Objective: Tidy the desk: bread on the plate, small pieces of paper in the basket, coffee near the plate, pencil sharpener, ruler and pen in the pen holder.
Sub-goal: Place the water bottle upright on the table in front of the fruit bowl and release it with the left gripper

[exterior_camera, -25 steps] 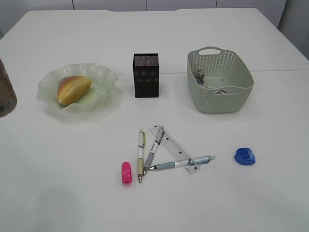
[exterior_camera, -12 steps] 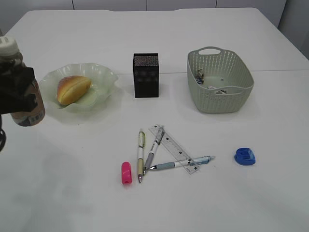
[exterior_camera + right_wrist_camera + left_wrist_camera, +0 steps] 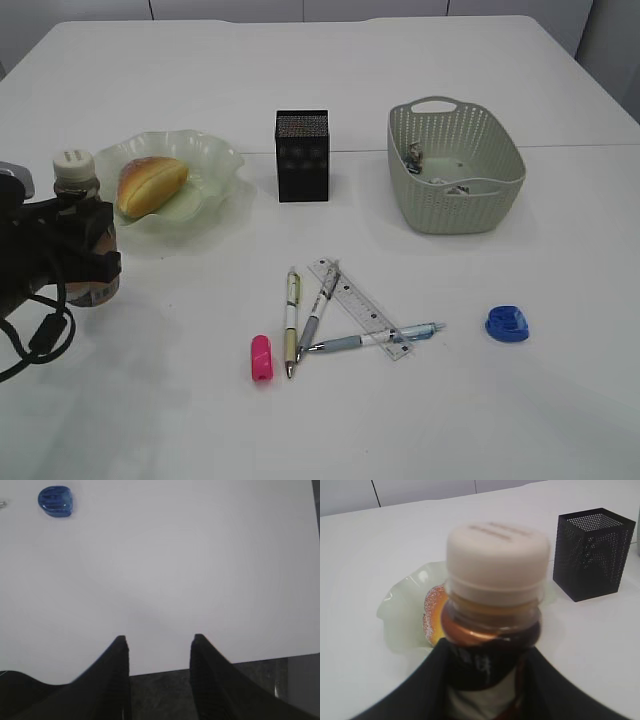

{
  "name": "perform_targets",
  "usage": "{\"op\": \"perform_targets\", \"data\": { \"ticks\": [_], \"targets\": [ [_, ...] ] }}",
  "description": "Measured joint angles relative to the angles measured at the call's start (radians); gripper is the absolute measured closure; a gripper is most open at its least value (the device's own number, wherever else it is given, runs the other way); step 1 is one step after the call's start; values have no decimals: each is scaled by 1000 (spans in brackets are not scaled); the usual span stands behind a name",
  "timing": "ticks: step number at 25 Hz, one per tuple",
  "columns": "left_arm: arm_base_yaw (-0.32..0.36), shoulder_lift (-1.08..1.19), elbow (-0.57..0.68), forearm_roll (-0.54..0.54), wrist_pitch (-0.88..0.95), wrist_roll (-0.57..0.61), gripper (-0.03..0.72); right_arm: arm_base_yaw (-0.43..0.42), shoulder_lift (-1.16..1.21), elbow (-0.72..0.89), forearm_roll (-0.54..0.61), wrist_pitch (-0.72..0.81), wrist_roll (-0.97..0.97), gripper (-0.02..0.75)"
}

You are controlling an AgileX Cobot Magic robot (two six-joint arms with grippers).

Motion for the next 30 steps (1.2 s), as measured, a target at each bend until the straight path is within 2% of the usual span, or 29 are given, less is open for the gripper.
{"op": "perform_targets", "data": {
  "ticks": [4, 7, 16, 30],
  "targets": [
    [0, 0, -4, 16, -7, 0, 437, 0, 0, 0, -36, -33, 24, 261],
    [0, 4, -20, 16, -9, 0, 437, 0, 0, 0, -59, -52, 44, 214],
    [0, 109, -110, 17, -19, 0, 437, 0, 0, 0, -95, -69, 48, 202],
    [9, 224, -168, -23, -25, 0, 437, 0, 0, 0, -99, -71, 48, 202]
  ]
}}
